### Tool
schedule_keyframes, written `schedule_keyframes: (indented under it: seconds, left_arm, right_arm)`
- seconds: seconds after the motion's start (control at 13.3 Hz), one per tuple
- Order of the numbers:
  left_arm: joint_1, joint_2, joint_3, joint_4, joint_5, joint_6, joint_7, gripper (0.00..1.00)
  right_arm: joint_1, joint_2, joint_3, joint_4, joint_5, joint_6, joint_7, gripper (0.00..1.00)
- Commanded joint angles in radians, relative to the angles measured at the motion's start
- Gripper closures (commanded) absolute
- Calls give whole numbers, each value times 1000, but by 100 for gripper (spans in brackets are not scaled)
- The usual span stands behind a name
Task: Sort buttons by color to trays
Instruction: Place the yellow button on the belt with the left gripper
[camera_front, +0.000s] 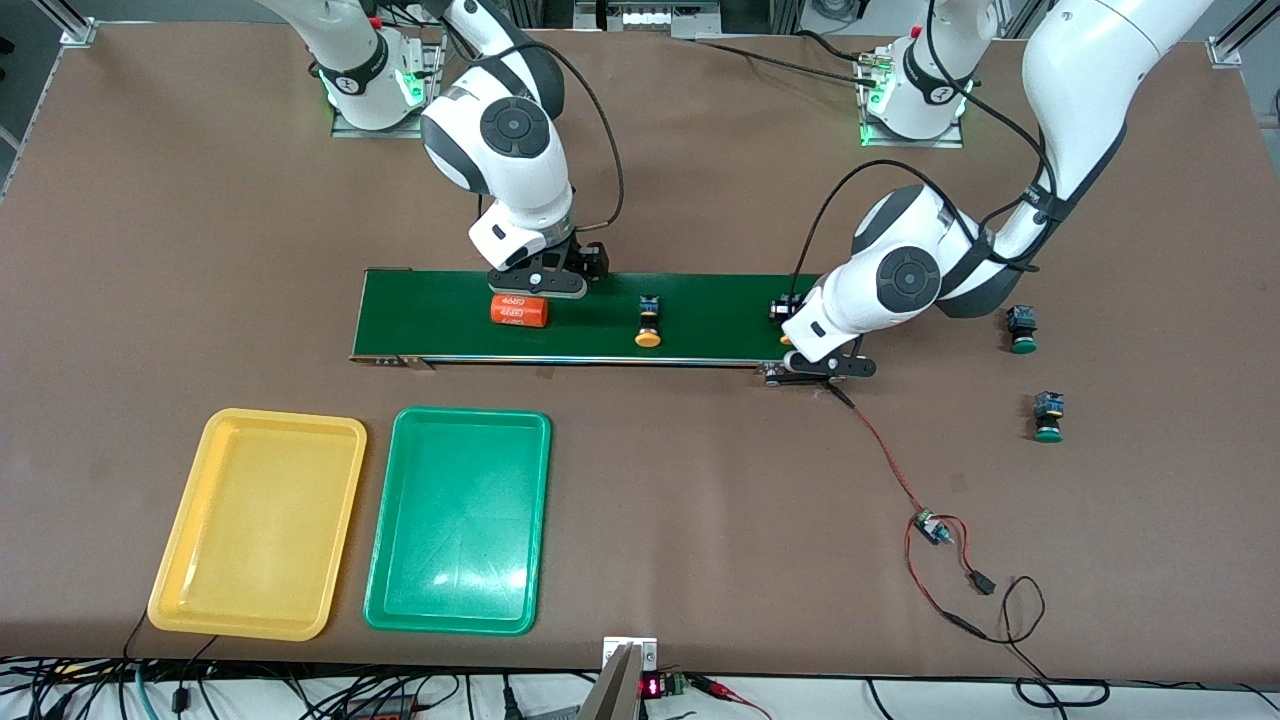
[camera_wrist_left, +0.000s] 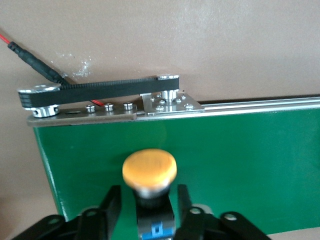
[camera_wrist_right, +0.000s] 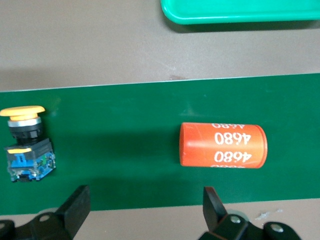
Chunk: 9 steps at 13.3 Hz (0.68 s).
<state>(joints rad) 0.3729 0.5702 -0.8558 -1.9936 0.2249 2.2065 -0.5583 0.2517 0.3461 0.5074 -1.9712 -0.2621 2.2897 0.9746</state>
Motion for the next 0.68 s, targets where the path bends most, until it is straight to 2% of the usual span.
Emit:
schedule_keyframes:
  seconds: [0.0,0.3,0.53,0.6]
  left_arm:
    - [12,-53,3,22,5,-28,0,0]
    - [18,-73,-5,217,5,-304,1,0]
    - [32,-72,7,308,8,-460,6,0]
    - [53,-72,7,308,8,-505,8,0]
  right_arm:
    - [-3,13,0,29,-22,-19,1,0]
    - [-5,13,0,29,-22,-19,3,0]
    - [-8,13,0,29,-22,-21,-1,0]
    - [-8,13,0,29,-22,-19,-1,0]
